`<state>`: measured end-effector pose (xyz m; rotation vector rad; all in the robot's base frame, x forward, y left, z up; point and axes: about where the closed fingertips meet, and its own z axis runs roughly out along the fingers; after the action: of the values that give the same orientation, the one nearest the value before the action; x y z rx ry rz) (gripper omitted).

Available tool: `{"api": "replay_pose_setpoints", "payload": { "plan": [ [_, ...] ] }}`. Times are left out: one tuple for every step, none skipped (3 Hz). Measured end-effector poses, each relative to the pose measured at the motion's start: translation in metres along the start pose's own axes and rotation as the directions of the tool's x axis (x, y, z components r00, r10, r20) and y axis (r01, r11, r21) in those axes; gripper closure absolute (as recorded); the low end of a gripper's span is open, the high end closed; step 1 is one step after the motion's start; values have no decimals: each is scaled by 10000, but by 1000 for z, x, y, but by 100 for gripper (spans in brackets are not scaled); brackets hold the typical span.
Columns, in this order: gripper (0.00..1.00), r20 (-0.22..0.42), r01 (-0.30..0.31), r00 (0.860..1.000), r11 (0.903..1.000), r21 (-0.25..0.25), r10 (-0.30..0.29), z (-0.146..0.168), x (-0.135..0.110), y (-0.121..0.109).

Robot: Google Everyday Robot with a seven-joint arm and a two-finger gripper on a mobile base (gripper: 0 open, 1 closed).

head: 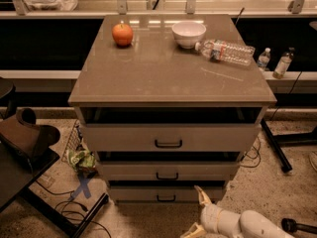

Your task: Open bottom drawer

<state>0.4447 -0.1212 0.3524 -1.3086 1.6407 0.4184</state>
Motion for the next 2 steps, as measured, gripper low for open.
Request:
{"api": "replay_pose_setpoints", "payload": {
  "plan": [
    [0,0,0,10000,10000,0,0,0,0,0],
    [0,-133,-90,9999,10000,-1,90,22,8,-3]
  ]
}}
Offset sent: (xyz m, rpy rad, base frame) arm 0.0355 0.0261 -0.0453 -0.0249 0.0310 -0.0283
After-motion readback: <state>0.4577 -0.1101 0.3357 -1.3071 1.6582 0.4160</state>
